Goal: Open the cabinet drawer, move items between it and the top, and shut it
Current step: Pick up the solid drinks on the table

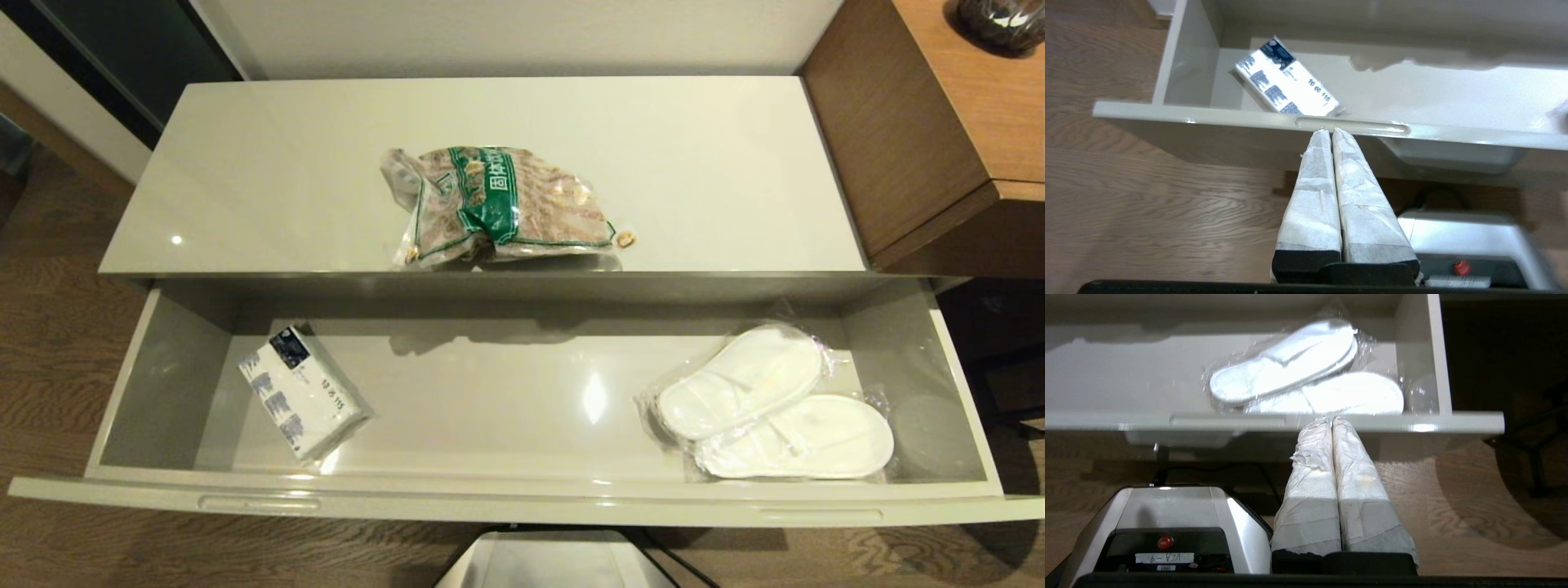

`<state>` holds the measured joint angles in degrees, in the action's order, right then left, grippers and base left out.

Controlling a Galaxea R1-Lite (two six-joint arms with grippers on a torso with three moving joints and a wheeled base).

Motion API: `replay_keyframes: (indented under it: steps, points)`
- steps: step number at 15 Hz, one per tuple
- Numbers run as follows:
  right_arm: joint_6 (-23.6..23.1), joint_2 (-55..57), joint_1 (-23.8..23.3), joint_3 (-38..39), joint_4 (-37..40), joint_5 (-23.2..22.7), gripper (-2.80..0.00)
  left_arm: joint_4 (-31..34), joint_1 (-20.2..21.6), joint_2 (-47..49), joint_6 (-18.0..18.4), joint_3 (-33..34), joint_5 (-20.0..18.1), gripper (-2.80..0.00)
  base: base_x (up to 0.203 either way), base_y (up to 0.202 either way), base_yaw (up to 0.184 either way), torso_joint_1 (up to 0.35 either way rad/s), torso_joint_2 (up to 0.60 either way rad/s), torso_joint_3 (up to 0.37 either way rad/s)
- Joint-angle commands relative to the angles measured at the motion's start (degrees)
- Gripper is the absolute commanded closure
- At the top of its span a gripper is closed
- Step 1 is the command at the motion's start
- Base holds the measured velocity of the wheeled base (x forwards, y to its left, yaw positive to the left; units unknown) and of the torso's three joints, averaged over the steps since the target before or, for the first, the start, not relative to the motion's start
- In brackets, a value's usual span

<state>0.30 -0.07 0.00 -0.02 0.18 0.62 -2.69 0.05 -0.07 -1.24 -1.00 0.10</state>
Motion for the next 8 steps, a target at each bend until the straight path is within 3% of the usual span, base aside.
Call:
replay_keyframes:
  steps: [1, 6, 8]
  points:
    - [0.0, -0.7, 0.0, 0.1, 0.0, 0.0, 0.0, 0.7, 0.0, 0.1, 1.6, 1.0, 0.0, 0.0, 0.159, 0.0, 0.0, 0.002, 0.0, 0.007]
    - [0.0, -0.7, 0.0, 0.2, 0.0, 0.0, 0.0, 3.4, 0.0, 0.2, 6.0, 0.8, -0.6, 0.0, 0.018, 0.0, -0.001, 0.0, 0.0, 0.0]
    - [0.0, -0.7, 0.0, 0.1, 0.0, 0.0, 0.0, 3.4, 0.0, 0.1, 6.2, 0.8, -1.0, 0.0, 0.0, 0.0, 0.0, 0.0, 0.0, 0.0]
